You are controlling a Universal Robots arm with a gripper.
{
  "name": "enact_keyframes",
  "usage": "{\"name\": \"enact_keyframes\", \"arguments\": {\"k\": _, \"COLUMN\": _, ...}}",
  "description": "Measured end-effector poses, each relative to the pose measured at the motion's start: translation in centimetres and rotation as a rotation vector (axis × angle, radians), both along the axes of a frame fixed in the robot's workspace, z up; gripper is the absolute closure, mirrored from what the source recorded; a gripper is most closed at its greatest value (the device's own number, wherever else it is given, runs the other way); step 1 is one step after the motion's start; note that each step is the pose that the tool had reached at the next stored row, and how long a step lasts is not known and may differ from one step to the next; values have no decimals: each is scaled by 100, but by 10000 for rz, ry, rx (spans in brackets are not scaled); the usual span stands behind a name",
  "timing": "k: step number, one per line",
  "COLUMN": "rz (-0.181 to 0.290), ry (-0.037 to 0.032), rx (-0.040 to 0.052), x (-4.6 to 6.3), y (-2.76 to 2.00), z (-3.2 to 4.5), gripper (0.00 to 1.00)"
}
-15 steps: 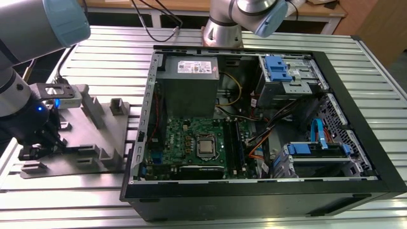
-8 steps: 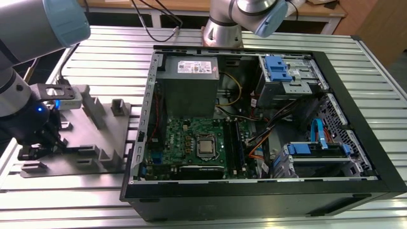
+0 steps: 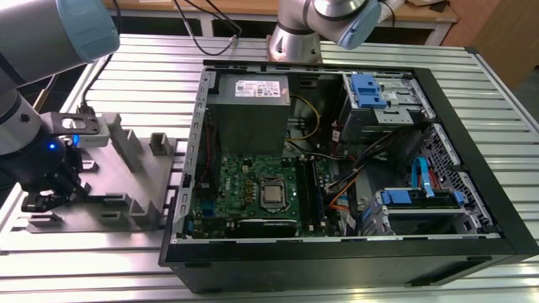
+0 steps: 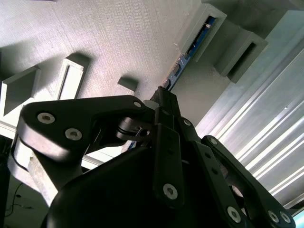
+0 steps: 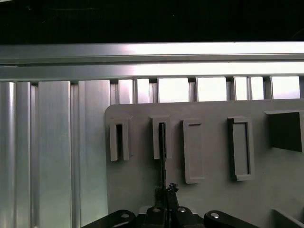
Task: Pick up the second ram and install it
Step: 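Pick up the second ram and move it above second insertion slot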
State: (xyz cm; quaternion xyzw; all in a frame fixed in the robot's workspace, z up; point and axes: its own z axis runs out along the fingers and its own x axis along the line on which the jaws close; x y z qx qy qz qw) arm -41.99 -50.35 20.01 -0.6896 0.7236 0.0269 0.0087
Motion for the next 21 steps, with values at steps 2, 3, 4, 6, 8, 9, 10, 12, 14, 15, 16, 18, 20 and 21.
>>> {"name": "enact_keyframes", "arguments": {"k": 2, "rz": -2, "ry": 0, "rx": 0, "x": 0, "y": 0, "z": 0, "gripper": 92}}
{"name": "enact_keyframes", "arguments": {"k": 3, "rz": -5, "ry": -2, "rx": 2, "x": 0, "y": 0, "z": 1, "gripper": 92}}
{"name": "enact_keyframes", "arguments": {"k": 4, "rz": -8, "ry": -3, "rx": 2, "x": 0, "y": 0, "z": 6, "gripper": 92}}
{"name": "enact_keyframes", "arguments": {"k": 6, "rz": -9, "ry": -2, "rx": 1, "x": 0, "y": 1, "z": 20, "gripper": 92}}
{"name": "enact_keyframes", "arguments": {"k": 8, "rz": -9, "ry": -2, "rx": 1, "x": 0, "y": 1, "z": 21, "gripper": 92}}
{"name": "enact_keyframes", "arguments": {"k": 9, "rz": -9, "ry": -1, "rx": 0, "x": 0, "y": 0, "z": 22, "gripper": 92}}
{"name": "enact_keyframes", "arguments": {"k": 10, "rz": -9, "ry": 0, "rx": 0, "x": 0, "y": 0, "z": 22, "gripper": 92}}
{"name": "enact_keyframes", "arguments": {"k": 12, "rz": 67, "ry": 0, "rx": 0, "x": 1, "y": 1, "z": 22, "gripper": 92}}
{"name": "enact_keyframes", "arguments": {"k": 14, "rz": 102, "ry": 0, "rx": 0, "x": 1, "y": 0, "z": 22, "gripper": 92}}
{"name": "enact_keyframes", "arguments": {"k": 15, "rz": 120, "ry": 0, "rx": 0, "x": 2, "y": 0, "z": 21, "gripper": 92}}
{"name": "enact_keyframes", "arguments": {"k": 16, "rz": 135, "ry": 0, "rx": 0, "x": 2, "y": 0, "z": 21, "gripper": 92}}
{"name": "enact_keyframes", "arguments": {"k": 18, "rz": 136, "ry": 0, "rx": 0, "x": 2, "y": 0, "z": 22, "gripper": 92}}
{"name": "enact_keyframes", "arguments": {"k": 20, "rz": 136, "ry": 2, "rx": -1, "x": 2, "y": 0, "z": 30, "gripper": 92}}
{"name": "enact_keyframes", "arguments": {"k": 21, "rz": 136, "ry": 2, "rx": -1, "x": 2, "y": 0, "z": 37, "gripper": 92}}
